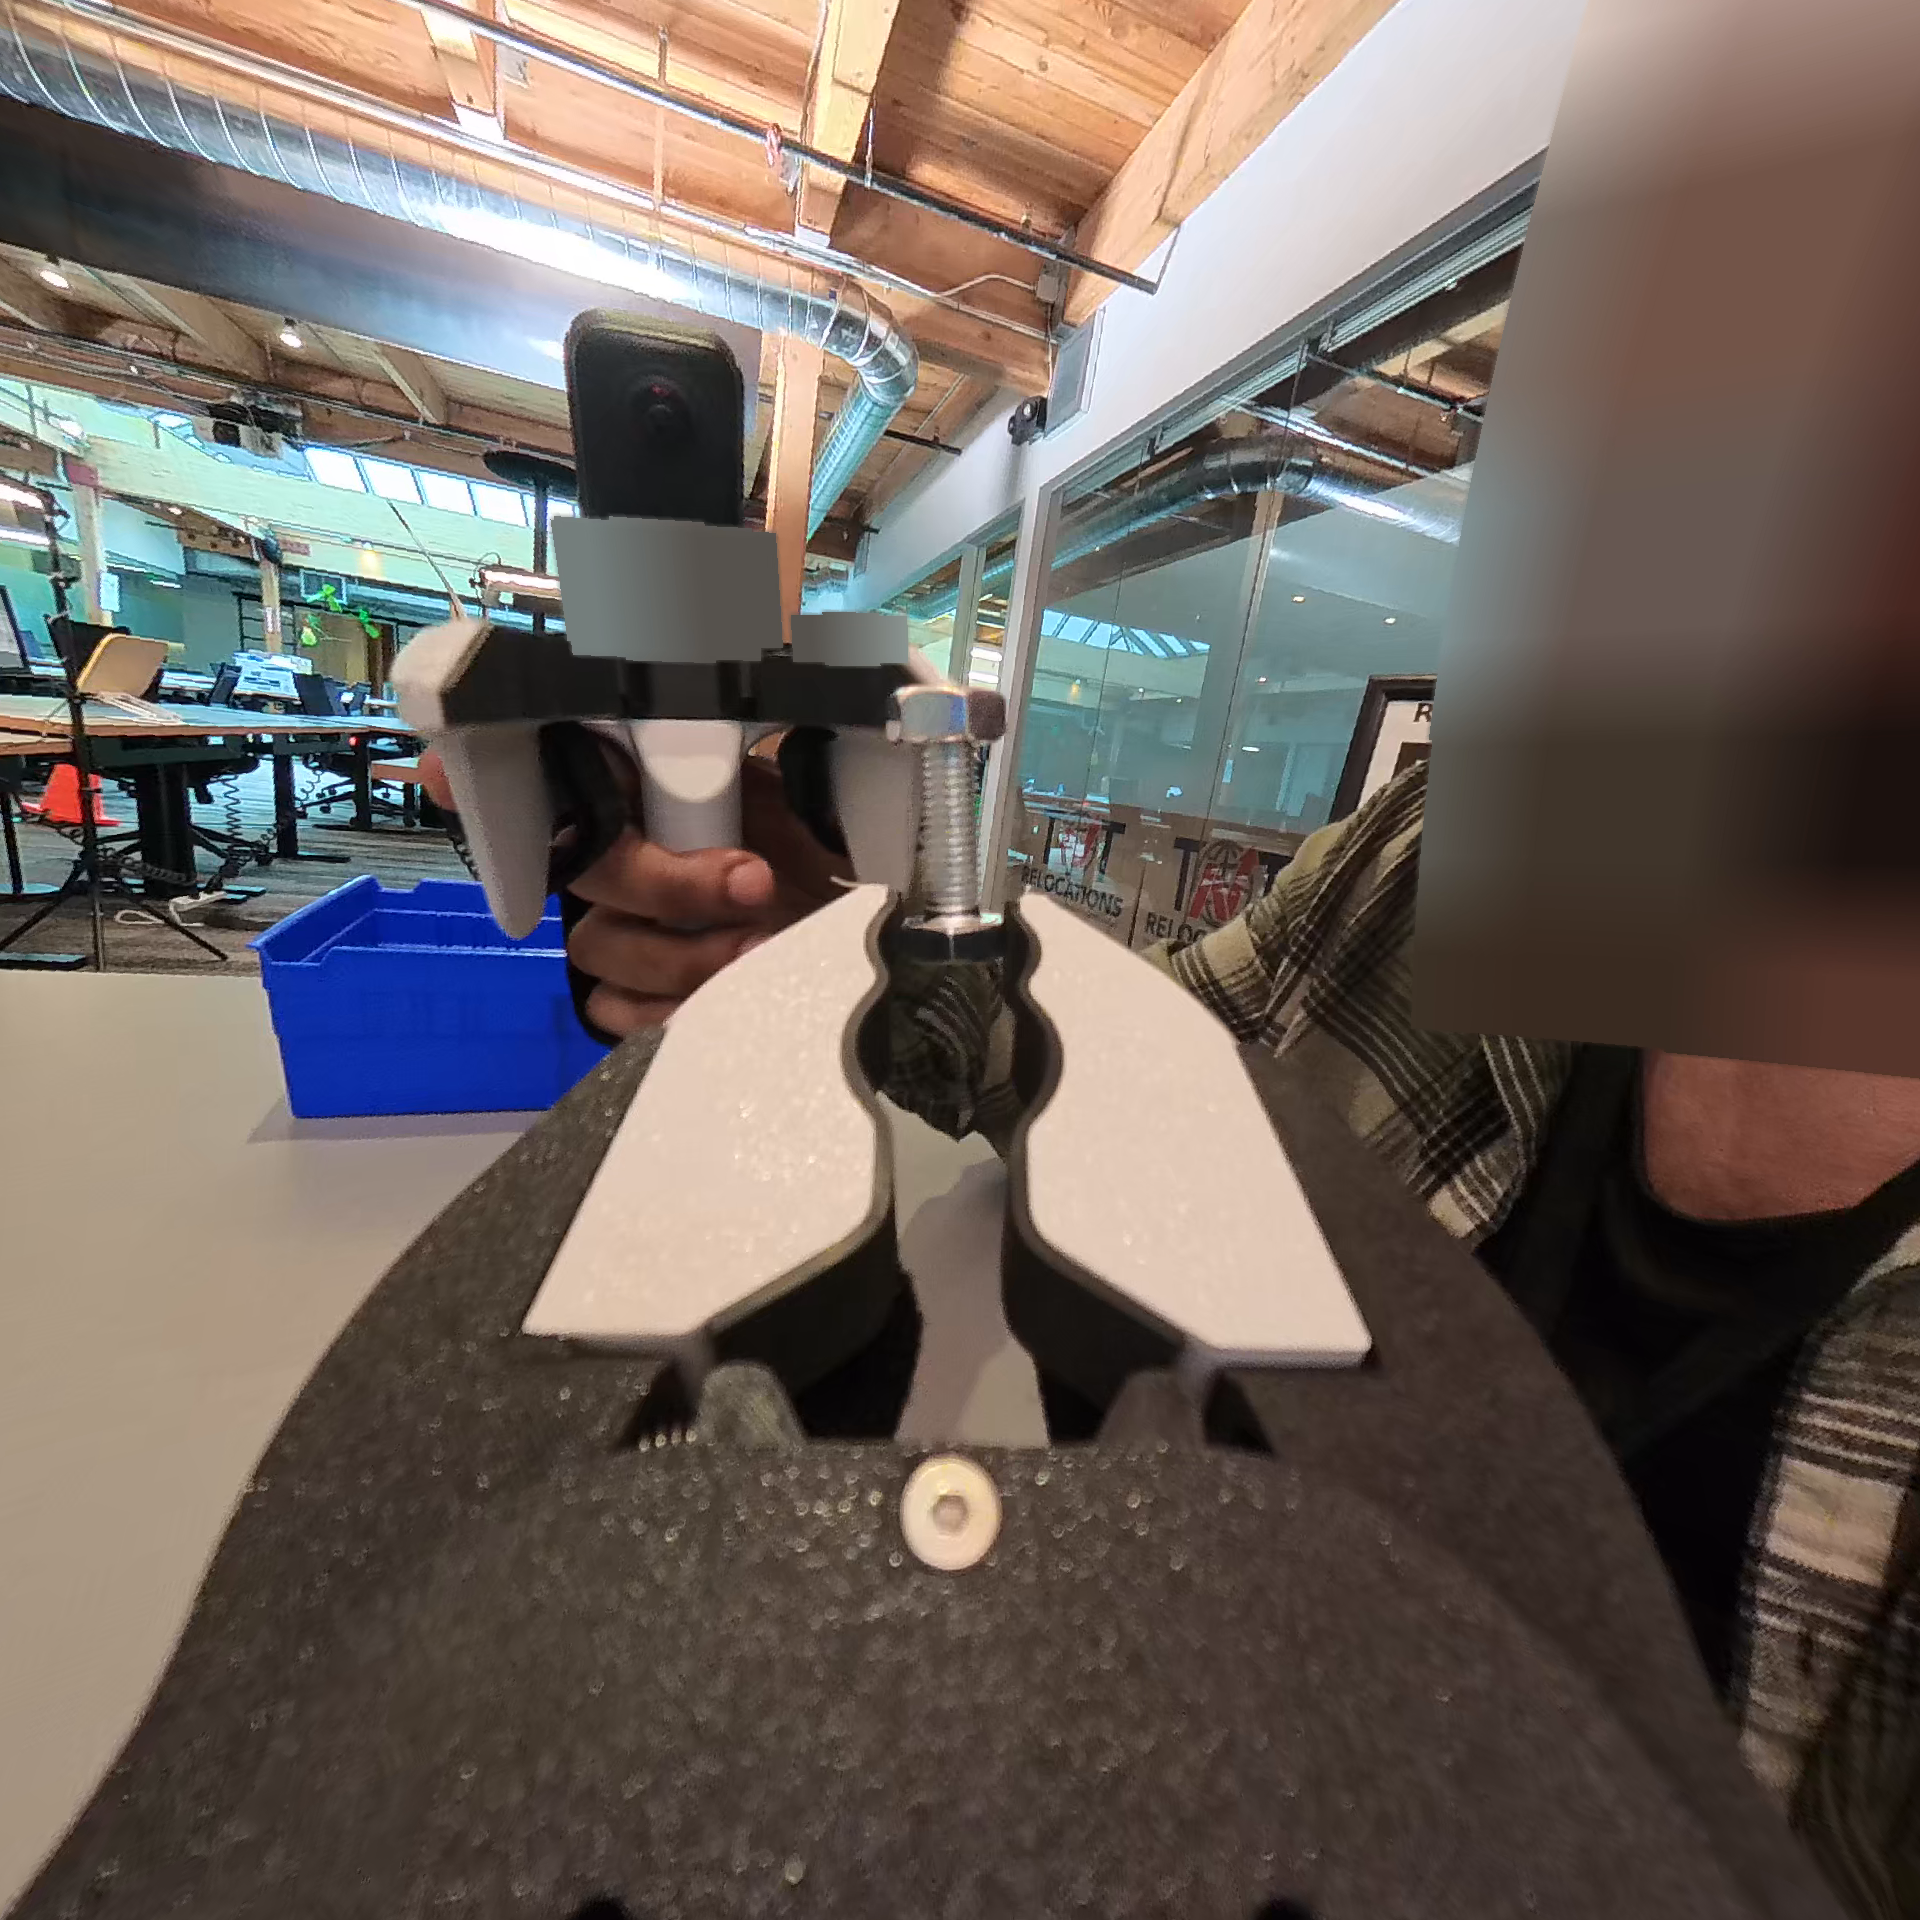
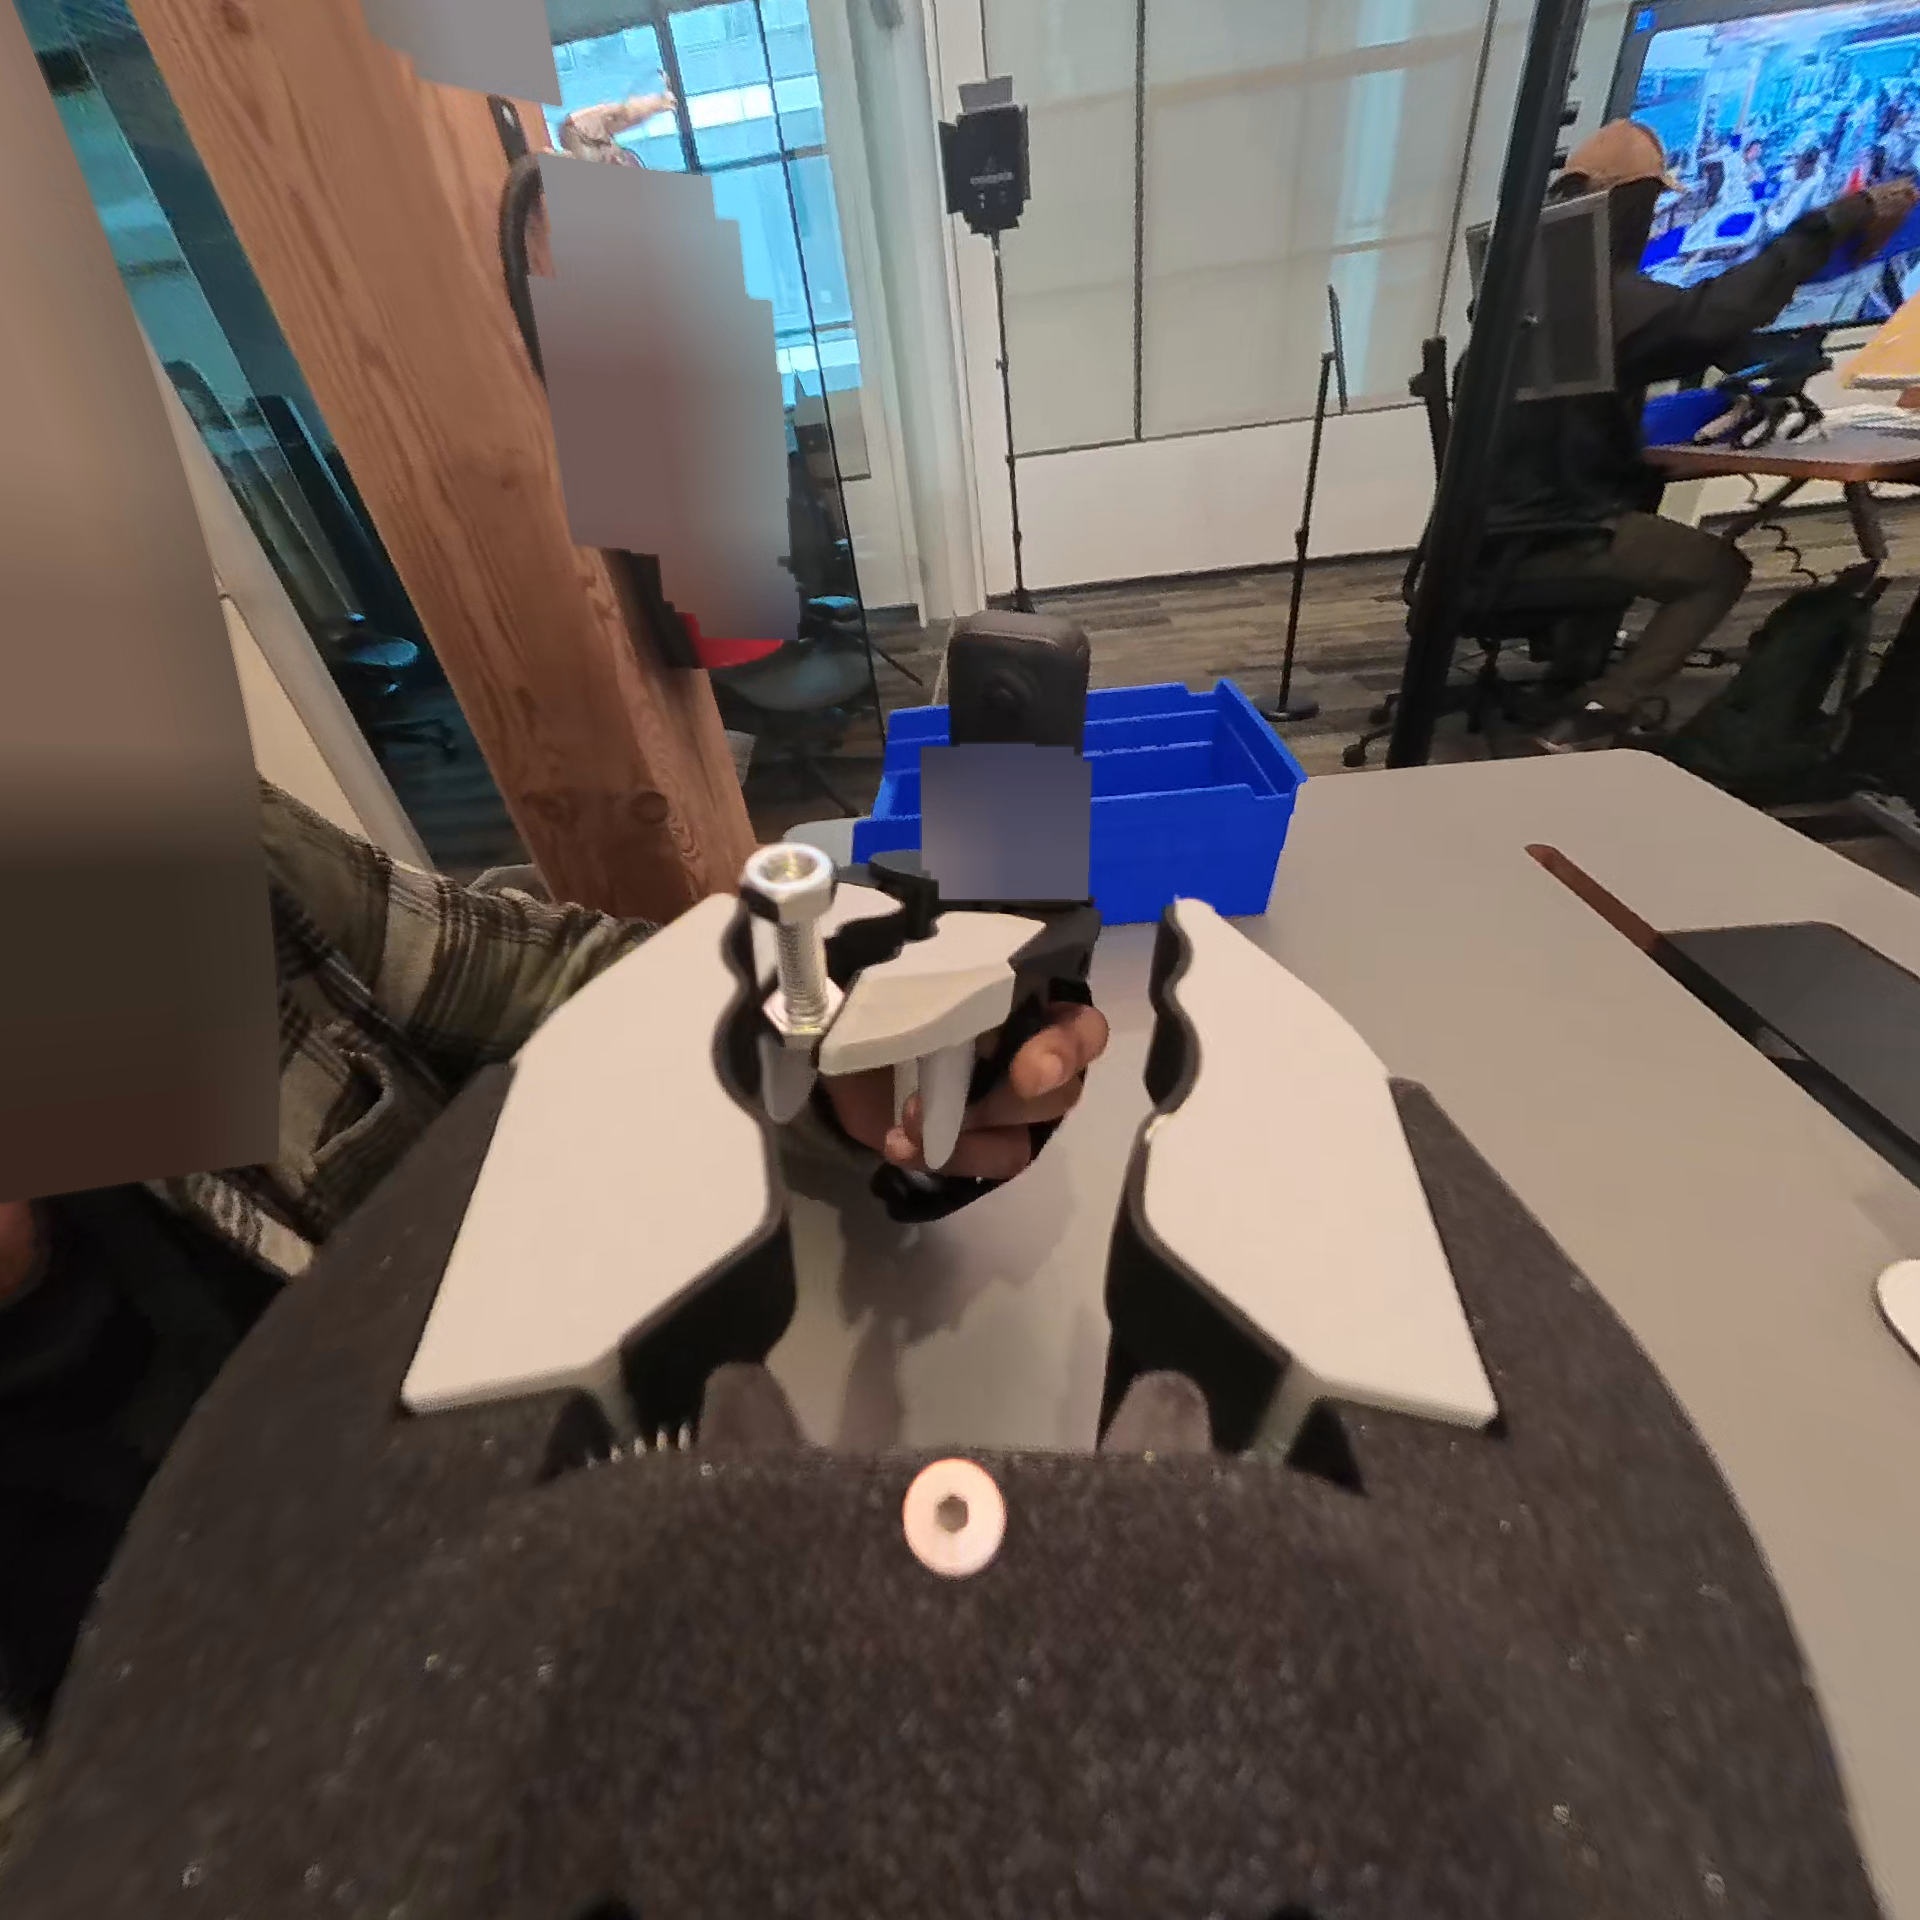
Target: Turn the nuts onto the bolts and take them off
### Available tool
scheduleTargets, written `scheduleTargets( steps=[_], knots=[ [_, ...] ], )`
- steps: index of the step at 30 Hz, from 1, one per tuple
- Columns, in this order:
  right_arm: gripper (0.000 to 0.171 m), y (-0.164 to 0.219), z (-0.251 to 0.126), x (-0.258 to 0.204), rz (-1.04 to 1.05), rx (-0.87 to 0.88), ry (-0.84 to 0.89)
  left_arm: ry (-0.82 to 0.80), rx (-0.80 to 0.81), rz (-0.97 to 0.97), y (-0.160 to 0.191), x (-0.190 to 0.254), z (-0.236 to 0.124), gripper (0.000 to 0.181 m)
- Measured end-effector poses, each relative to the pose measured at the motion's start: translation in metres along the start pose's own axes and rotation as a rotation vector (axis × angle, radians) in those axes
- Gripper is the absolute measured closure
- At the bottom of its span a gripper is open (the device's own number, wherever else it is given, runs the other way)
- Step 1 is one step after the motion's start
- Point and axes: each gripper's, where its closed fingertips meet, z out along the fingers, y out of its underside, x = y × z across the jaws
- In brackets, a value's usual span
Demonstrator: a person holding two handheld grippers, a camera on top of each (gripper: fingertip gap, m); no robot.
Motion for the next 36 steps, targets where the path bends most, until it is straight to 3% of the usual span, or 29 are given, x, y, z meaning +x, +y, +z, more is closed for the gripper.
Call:
scheduleTargets(
  steps=[8,14,16,30,34,36],
  knots=[
    [0.1,0.0,0.015,-0.015,0.0,-0.016,-0.037,-0.008,-0.009,0.006,0.002,-0.001,0.001,0.163],
    [0.135,0.005,0.016,-0.026,0.054,-0.067,-0.057,-0.017,-0.011,0.012,0.002,-0.002,0.001,0.163],
    [0.154,0.004,0.014,-0.033,0.035,-0.073,-0.102,-0.014,-0.011,0.01,0.001,-0.001,0.001,0.163],
    [0.154,0.009,0.008,-0.05,-0.15,-0.111,-0.315,0.115,-0.04,-0.057,0.009,0.014,0.008,0.163],
    [0.134,0.007,0.007,-0.035,-0.141,-0.097,-0.225,0.11,-0.027,-0.056,0.007,0.013,0.006,0.163],
    [0.131,0.006,0.005,-0.029,-0.127,-0.091,-0.188,0.109,-0.019,-0.052,0.005,0.013,0.005,0.163]
  ],
)
